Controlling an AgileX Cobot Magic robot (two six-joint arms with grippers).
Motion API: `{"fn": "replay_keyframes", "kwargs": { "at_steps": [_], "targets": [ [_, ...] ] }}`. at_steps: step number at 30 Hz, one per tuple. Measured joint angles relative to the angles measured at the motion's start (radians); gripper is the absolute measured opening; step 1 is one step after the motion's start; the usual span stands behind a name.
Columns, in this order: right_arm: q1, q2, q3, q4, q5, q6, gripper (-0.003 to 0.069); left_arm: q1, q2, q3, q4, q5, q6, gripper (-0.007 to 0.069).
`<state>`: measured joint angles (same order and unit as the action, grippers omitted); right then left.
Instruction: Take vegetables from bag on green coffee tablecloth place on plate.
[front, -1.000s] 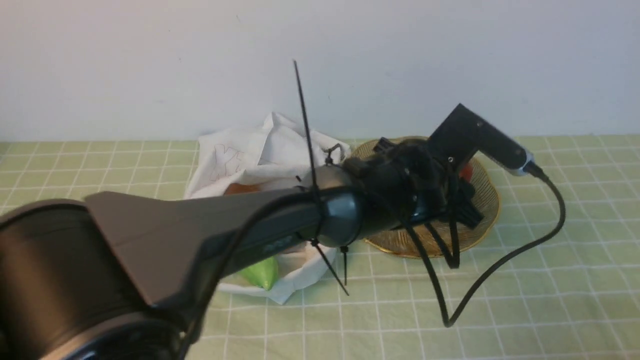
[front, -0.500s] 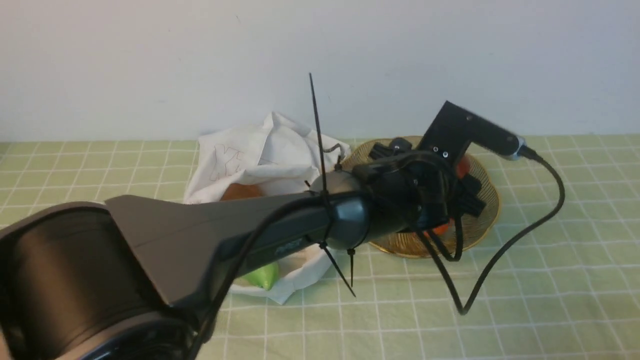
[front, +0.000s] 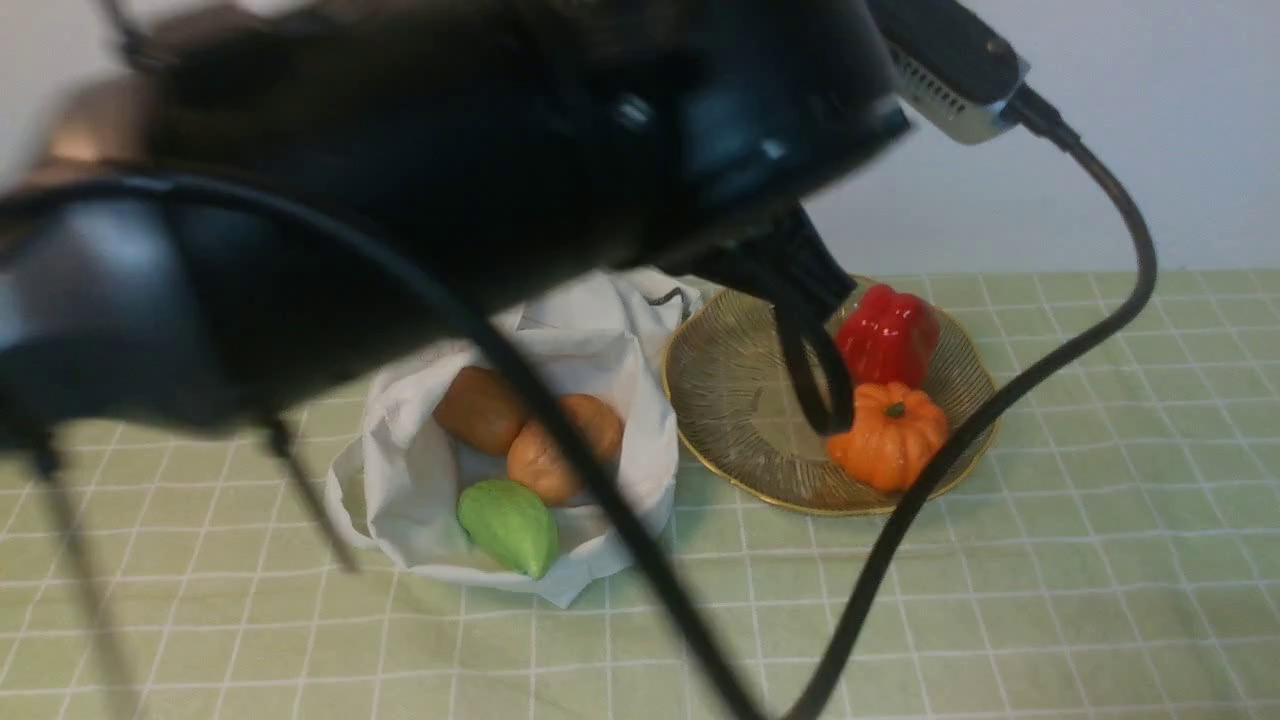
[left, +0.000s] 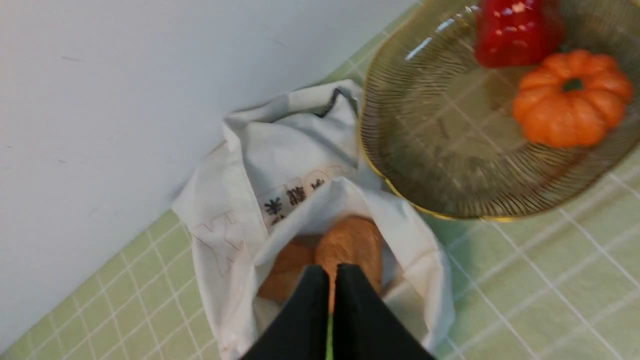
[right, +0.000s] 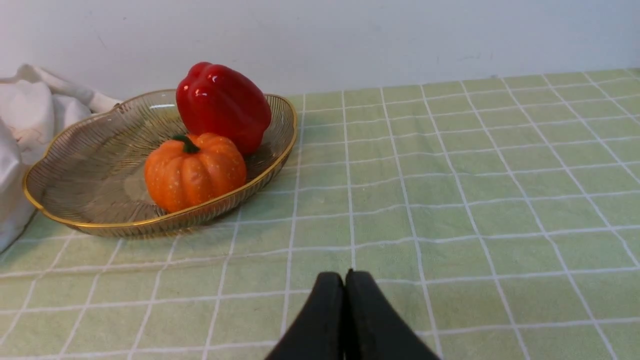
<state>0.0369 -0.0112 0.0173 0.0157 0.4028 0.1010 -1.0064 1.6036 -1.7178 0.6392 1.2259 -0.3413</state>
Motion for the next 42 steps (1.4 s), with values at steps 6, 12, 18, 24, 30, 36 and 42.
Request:
{"fn": "replay_keyframes", "kwargs": {
  "at_steps": [6,12,18,24,30,36,42],
  "targets": [
    [0.000,0.000,0.000,0.000,0.000,0.000,-0.0017,0.006,-0.195,0.131,-0.302,0.014,0.177,-0.0002],
    [0.000,0.000,0.000,0.000,0.000,0.000,-0.0017,0.006,-0.414,0.480,-0.582,-0.013,0.277,-0.0002],
    [0.000,0.000,0.000,0.000,0.000,0.000,-0.0017,0.006,-0.526,0.864,-0.725,-0.565,0.308,-0.0003],
    [0.000,0.000,0.000,0.000,0.000,0.000,-0.0017,0.006,-0.524,1.039,-0.744,-0.938,0.308,-0.0004],
    [0.000,0.000,0.000,0.000,0.000,0.000,-0.0017,0.006,-0.503,1.080,-0.744,-0.978,0.308,-0.0004],
    [0.000,0.000,0.000,0.000,0.000,0.000,-0.0017,0.006,-0.500,1.080,-0.741,-0.919,0.309,-0.0004],
    [0.000,0.000,0.000,0.000,0.000,0.000,-0.0017,0.006,-0.499,1.080,-0.737,-0.864,0.309,-0.0004]
  ]
}}
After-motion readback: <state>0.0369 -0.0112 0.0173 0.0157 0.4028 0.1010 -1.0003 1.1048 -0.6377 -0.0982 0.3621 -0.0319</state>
